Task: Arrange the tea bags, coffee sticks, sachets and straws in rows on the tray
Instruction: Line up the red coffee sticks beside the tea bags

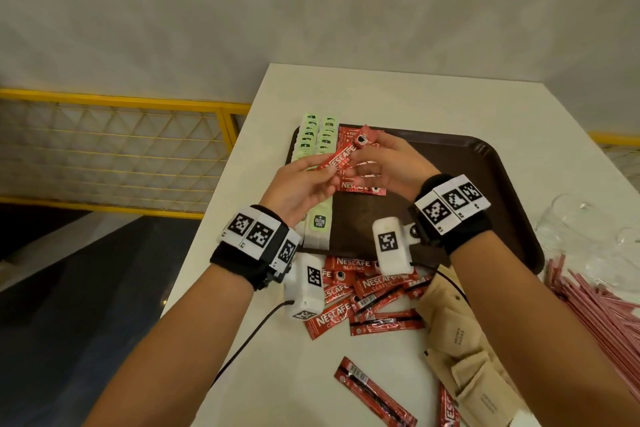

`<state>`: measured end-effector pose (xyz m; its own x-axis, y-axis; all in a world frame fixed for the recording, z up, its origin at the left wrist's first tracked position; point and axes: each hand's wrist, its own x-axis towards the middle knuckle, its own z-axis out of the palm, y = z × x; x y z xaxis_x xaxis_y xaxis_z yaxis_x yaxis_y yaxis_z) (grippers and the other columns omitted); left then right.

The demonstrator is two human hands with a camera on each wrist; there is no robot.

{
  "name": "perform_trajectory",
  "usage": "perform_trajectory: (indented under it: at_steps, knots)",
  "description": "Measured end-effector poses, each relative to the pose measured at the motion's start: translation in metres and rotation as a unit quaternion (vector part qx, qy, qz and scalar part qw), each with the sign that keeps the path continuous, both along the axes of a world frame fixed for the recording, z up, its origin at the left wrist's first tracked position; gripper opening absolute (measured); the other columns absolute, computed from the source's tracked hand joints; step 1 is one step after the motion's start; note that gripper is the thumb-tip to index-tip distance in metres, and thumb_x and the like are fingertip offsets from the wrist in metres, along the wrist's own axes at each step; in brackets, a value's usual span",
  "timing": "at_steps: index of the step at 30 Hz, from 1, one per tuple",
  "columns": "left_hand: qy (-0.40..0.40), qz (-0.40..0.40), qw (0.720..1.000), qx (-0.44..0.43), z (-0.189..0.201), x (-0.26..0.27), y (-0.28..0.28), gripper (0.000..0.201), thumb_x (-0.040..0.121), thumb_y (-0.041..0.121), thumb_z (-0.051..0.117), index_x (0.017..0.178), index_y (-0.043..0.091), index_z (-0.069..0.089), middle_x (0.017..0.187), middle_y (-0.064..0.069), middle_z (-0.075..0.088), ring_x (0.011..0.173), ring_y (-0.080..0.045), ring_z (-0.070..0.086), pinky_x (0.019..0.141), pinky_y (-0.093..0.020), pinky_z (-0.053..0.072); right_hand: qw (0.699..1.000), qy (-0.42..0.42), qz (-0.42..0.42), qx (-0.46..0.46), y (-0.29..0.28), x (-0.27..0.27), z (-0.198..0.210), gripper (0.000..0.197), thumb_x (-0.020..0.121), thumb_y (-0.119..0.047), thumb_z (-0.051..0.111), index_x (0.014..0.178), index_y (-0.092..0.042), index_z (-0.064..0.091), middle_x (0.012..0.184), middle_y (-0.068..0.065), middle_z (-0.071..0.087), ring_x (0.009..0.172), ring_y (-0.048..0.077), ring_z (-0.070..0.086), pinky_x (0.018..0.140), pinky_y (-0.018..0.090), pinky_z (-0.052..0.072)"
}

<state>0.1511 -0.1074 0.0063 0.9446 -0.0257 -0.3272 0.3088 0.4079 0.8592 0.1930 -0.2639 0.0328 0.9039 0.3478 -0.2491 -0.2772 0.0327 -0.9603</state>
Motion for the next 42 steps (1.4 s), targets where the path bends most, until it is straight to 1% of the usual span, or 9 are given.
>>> perform_trajectory:
  at_steps: [6, 11, 13, 18, 22, 25, 27, 33, 42]
  knots:
    - [-0.021, -0.024, 0.989, 0.141, 0.003, 0.006, 0.006, 0.024, 0.085, 0.001, 0.063, 0.105, 0.012, 0.066, 0.089, -0.004, 0.065, 0.069, -0.009, 0.059, 0.052, -0.013, 0.044, 0.992, -0.031, 0.039, -0.116, -0.027, 0.014, -0.006, 0.005, 0.087, -0.01, 0.063, 0.085, -0.013, 0.059, 0.084, 0.003, 0.061, 0.077, 0.014, 0.058, 0.064, 0.027, 0.05]
    - [-0.062, -0.028, 0.965, 0.255, 0.007, 0.012, 0.005, 0.018, 0.082, 0.009, 0.069, 0.098, 0.016, 0.068, 0.092, -0.001, 0.064, 0.069, -0.007, 0.055, 0.058, -0.017, 0.04, 0.953, -0.109, 0.113, -0.26, -0.034, 0.016, -0.004, 0.008, 0.084, -0.017, 0.067, 0.091, -0.02, 0.064, 0.096, 0.004, 0.065, 0.083, 0.014, 0.06, 0.076, 0.029, 0.051]
    - [-0.071, -0.043, 0.958, 0.275, 0.011, 0.013, 0.002, 0.016, 0.081, 0.01, 0.07, 0.095, 0.017, 0.068, 0.095, -0.003, 0.065, 0.072, -0.007, 0.056, 0.062, -0.019, 0.041, 0.941, -0.141, 0.143, -0.273, -0.03, 0.015, 0.0, 0.004, 0.084, -0.018, 0.067, 0.087, -0.02, 0.066, 0.089, 0.004, 0.065, 0.079, 0.015, 0.059, 0.075, 0.029, 0.05]
    - [-0.074, -0.04, 0.938, 0.337, 0.019, 0.014, 0.014, 0.03, 0.082, 0.02, 0.07, 0.112, 0.014, 0.065, 0.104, 0.0, 0.064, 0.086, -0.004, 0.056, 0.067, -0.018, 0.04, 0.905, -0.124, 0.145, -0.379, -0.036, 0.031, -0.005, 0.006, 0.082, -0.022, 0.07, 0.082, -0.023, 0.064, 0.082, -0.003, 0.062, 0.072, 0.008, 0.055, 0.07, 0.026, 0.047]
    - [0.001, -0.035, 0.912, 0.409, 0.016, 0.024, 0.053, 0.039, 0.088, 0.024, 0.064, 0.125, 0.017, 0.055, 0.12, -0.005, 0.057, 0.101, -0.015, 0.05, 0.078, -0.029, 0.039, 0.881, -0.095, 0.156, -0.435, -0.045, 0.039, -0.028, 0.012, 0.079, -0.017, 0.073, 0.084, -0.023, 0.064, 0.078, -0.005, 0.059, 0.067, 0.01, 0.054, 0.062, 0.022, 0.044]
    - [0.075, -0.048, 0.892, 0.444, 0.006, 0.026, 0.07, 0.039, 0.089, 0.017, 0.062, 0.127, 0.016, 0.052, 0.125, -0.009, 0.054, 0.105, -0.021, 0.05, 0.079, -0.03, 0.042, 0.85, -0.113, 0.178, -0.483, -0.039, 0.041, -0.039, 0.017, 0.077, -0.017, 0.075, 0.088, -0.022, 0.063, 0.087, -0.004, 0.059, 0.081, 0.013, 0.056, 0.074, 0.028, 0.046]
    - [0.115, -0.089, 0.882, 0.449, -0.006, 0.025, 0.074, 0.04, 0.089, 0.011, 0.061, 0.128, 0.014, 0.05, 0.122, -0.012, 0.054, 0.105, -0.024, 0.052, 0.078, -0.031, 0.045, 0.837, -0.129, 0.171, -0.503, -0.032, 0.043, -0.041, 0.017, 0.076, -0.017, 0.075, 0.085, -0.019, 0.062, 0.086, -0.003, 0.059, 0.083, 0.013, 0.056, 0.078, 0.028, 0.046]
    - [0.15, -0.141, 0.901, 0.383, -0.028, 0.023, 0.068, 0.038, 0.091, -0.001, 0.053, 0.129, 0.001, 0.047, 0.117, -0.02, 0.056, 0.098, -0.028, 0.056, 0.086, -0.041, 0.05, 0.833, -0.15, 0.144, -0.513, -0.024, 0.051, -0.044, 0.023, 0.075, -0.014, 0.077, 0.071, -0.02, 0.054, 0.07, -0.008, 0.053, 0.065, 0.004, 0.05, 0.056, 0.015, 0.037]
    - [0.158, -0.134, 0.913, 0.351, -0.032, 0.025, 0.069, 0.033, 0.091, -0.002, 0.053, 0.124, 0.003, 0.049, 0.108, -0.017, 0.055, 0.095, -0.028, 0.054, 0.089, -0.044, 0.048, 0.808, -0.166, 0.156, -0.543, -0.017, 0.057, -0.051, 0.023, 0.077, -0.016, 0.074, 0.071, -0.023, 0.054, 0.076, -0.01, 0.051, 0.076, 0.009, 0.052, 0.066, 0.019, 0.044]
